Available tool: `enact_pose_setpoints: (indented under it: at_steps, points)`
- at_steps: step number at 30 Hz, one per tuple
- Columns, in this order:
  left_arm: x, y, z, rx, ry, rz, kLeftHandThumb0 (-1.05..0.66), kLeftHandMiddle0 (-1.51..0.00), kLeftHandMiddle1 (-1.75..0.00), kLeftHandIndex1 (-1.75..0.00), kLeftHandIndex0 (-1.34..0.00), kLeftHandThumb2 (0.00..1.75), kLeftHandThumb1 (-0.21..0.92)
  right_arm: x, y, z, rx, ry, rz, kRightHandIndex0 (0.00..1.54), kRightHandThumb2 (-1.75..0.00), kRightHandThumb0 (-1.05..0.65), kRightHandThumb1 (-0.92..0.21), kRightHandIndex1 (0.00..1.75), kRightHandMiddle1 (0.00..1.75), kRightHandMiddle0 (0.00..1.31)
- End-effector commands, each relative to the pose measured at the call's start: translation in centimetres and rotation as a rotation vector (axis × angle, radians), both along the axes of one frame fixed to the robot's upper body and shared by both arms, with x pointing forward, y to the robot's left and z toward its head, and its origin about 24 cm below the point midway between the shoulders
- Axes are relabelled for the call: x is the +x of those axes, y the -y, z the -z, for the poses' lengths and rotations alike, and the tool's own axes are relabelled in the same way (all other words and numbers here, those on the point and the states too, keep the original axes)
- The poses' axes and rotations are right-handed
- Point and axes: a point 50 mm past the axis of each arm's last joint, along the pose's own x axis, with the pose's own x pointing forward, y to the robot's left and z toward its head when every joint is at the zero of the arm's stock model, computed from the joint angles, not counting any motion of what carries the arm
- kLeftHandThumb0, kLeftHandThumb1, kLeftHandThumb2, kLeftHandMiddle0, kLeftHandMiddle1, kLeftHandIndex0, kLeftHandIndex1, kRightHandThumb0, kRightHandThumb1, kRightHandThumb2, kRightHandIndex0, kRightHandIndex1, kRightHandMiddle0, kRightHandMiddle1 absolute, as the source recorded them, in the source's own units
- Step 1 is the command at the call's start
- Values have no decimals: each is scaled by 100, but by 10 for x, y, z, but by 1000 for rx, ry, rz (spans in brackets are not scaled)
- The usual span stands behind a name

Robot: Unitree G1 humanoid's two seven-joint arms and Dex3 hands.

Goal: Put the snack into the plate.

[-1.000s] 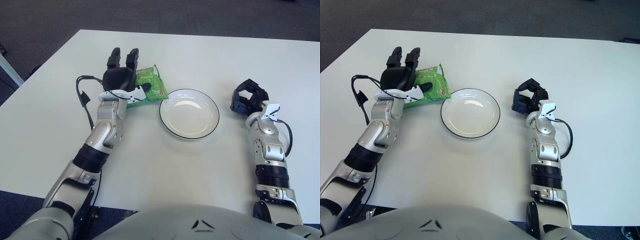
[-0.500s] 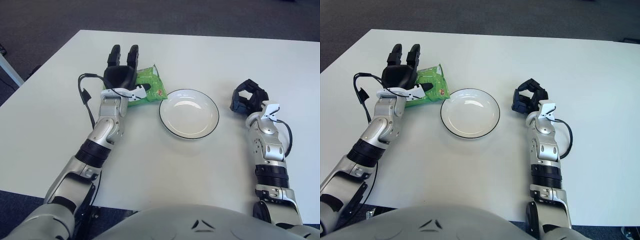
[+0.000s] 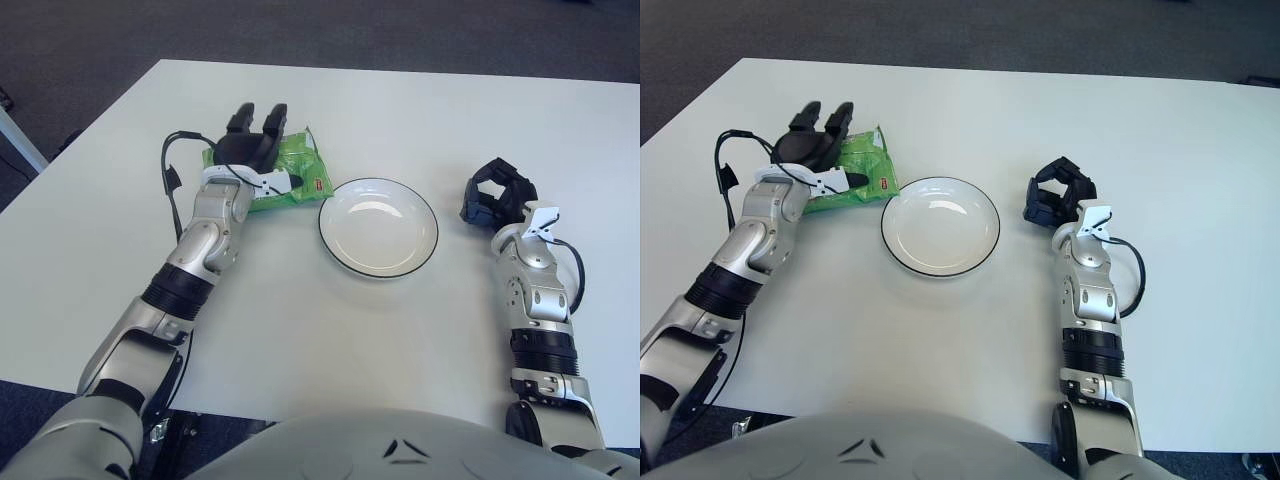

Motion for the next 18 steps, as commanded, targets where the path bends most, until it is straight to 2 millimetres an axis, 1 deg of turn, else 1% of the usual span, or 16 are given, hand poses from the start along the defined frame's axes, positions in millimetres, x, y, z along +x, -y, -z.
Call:
enact_pose_setpoints:
  at_steps: [1,5,8,10,13,18]
  points:
    - [8,-7,-2,-11,-121,45,-105,0,0,0,0,24,92,-9,0,26,22,-124,13,126,-137,-50,-27,175,175,65]
    - [10,-10,1,-74,-226,108,-105,0,0,-3,-3,31,92,-9,0,26,21,-123,14,126,-136,-50,-28,175,175,65]
    - [12,-13,4,-118,-282,142,-105,0,0,-13,-1,33,92,-10,0,25,20,-123,15,126,-136,-50,-28,175,175,65]
    - [14,-17,6,-161,-340,162,-105,0,0,-16,0,35,92,-10,-1,25,16,-123,18,126,-136,-50,-28,175,175,64]
    - [20,-24,12,-222,-423,171,-105,0,0,-15,0,39,92,-11,-1,23,13,-122,18,126,-136,-49,-28,175,175,64]
    - [28,-36,23,-282,-513,172,-105,0,0,-9,0,48,92,-11,-2,22,11,-122,15,126,-136,-49,-28,175,175,64]
